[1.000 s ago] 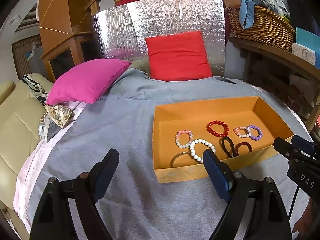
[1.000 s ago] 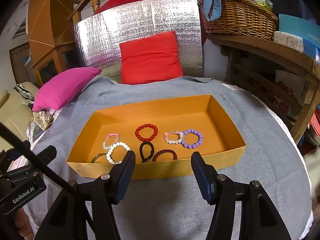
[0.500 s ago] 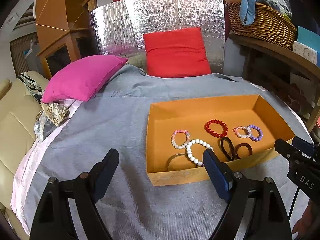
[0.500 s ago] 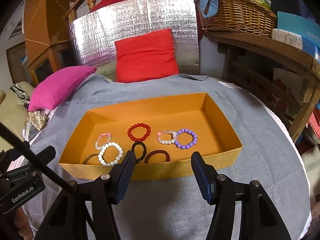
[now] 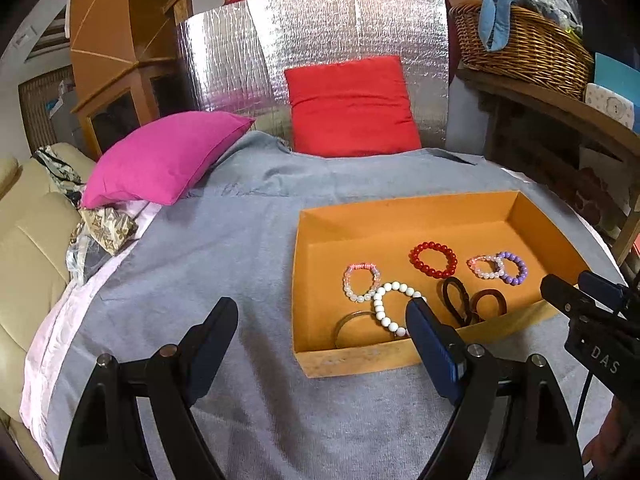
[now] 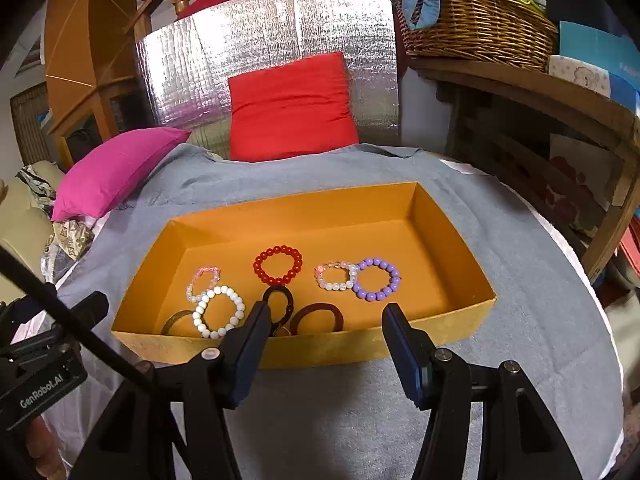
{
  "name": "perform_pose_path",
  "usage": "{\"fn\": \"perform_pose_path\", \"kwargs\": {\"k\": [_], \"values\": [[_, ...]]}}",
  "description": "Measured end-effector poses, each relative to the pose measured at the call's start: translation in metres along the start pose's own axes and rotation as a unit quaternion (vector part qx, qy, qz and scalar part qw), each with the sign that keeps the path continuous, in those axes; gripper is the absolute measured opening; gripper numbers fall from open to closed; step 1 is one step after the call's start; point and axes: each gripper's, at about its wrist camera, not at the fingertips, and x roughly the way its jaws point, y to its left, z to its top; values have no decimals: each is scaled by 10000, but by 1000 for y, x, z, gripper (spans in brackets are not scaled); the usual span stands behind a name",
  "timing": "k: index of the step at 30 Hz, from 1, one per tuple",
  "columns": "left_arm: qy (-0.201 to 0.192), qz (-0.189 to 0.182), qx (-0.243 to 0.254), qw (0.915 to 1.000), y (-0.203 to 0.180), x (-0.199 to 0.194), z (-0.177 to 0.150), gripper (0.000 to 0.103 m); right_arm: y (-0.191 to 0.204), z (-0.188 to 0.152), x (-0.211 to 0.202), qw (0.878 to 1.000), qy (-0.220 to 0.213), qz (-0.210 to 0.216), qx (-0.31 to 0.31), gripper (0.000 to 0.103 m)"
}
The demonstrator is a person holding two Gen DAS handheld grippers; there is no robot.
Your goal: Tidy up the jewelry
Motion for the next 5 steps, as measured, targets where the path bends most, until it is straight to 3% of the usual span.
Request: {"fn": "perform_pose_path", "kwargs": {"k": [5], "values": [[-109,25,100,9999,-3,-9,-3,86,-1,1,-2,9999,-17,63,87,62]]}}
